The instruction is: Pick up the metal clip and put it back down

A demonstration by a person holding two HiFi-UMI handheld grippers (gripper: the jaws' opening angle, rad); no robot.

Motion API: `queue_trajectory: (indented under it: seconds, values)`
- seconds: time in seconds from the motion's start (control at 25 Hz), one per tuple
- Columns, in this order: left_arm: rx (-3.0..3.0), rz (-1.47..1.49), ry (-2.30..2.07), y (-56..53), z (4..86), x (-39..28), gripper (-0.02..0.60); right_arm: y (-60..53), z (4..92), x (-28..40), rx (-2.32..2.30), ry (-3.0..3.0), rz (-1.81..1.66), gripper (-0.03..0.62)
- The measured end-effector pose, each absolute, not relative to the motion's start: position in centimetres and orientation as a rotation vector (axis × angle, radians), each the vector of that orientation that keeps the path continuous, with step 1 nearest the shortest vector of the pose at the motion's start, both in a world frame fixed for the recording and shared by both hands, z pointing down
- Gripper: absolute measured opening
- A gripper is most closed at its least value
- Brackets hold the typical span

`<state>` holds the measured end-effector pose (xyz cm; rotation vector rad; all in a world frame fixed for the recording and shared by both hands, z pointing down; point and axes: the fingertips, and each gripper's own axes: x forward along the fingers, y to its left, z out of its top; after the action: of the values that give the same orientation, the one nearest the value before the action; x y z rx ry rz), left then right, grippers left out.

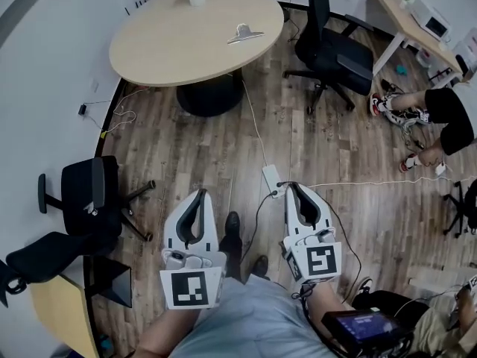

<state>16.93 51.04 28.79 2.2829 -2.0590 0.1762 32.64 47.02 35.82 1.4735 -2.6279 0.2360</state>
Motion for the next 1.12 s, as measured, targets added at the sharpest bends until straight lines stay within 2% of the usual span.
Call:
queue_trajectory:
  seconds: [0.24,0.52,1.12]
  values:
    - [2.282,0.108,-2.064,41.9,26.9,11.4,0.018,37.5,33.8,27.0,1.483,-2.643,0.208,0.051]
    - [2.351,0.033,-2.065,35.9,23.7,6.3,0.018,31.5,29.5,21.7,1.525,-2.678,0.118,0.051]
    - [2.408,0.07,-1.9,26.2,27.7,5.9,0.018,23.2,31.8,21.1,1.618,-2.58,0.149,0.051]
